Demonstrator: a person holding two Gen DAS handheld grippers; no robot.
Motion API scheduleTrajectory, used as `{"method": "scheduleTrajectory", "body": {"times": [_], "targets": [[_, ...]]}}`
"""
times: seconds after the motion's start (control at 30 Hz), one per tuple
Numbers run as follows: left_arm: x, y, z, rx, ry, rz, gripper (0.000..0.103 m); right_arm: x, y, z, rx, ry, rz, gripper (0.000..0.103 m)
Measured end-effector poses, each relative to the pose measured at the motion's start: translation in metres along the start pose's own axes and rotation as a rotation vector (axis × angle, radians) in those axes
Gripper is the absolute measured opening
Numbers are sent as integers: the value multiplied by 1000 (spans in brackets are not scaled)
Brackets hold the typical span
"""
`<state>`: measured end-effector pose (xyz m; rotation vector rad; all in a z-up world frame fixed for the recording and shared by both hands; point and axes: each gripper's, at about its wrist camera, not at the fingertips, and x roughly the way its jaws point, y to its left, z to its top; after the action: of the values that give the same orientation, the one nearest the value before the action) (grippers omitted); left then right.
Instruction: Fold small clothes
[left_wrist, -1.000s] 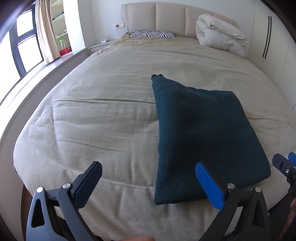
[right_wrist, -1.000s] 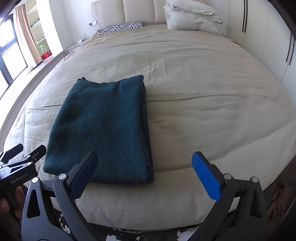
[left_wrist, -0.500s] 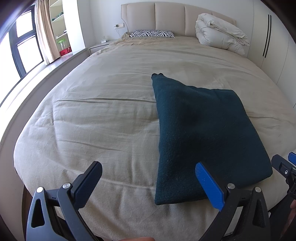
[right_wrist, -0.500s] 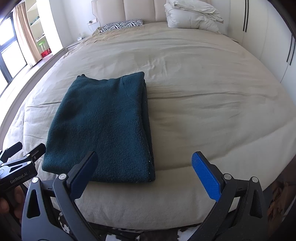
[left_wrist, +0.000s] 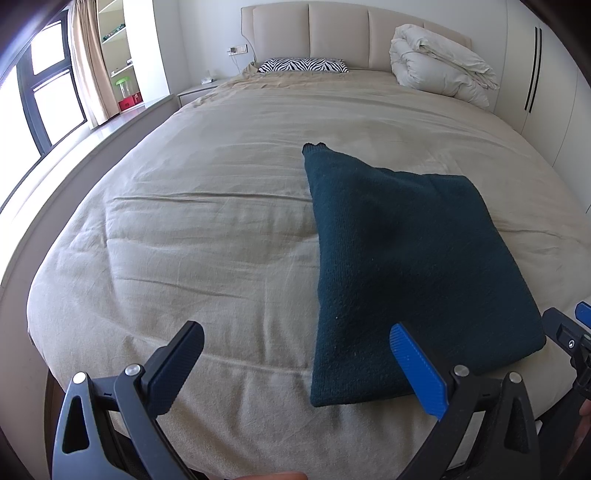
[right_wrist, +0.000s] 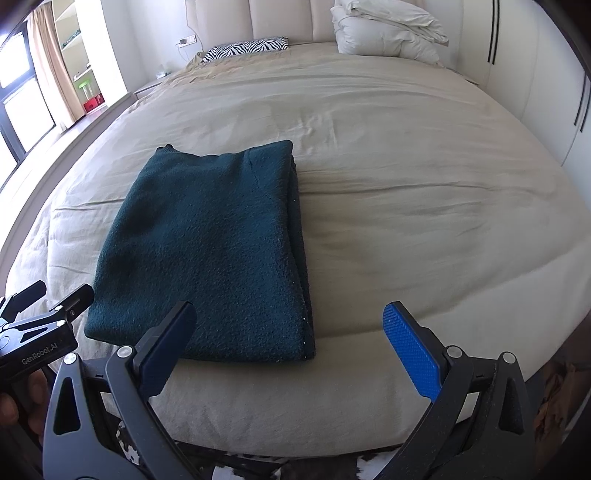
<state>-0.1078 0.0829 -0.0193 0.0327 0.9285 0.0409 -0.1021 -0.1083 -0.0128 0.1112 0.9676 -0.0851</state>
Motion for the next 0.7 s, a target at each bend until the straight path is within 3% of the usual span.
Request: {"method": "scheduleTrajectory", "body": {"times": [0.7], "targets": [[3,2,-2,3,6,-6,103,2,2,-2,1,7,5,103]]}}
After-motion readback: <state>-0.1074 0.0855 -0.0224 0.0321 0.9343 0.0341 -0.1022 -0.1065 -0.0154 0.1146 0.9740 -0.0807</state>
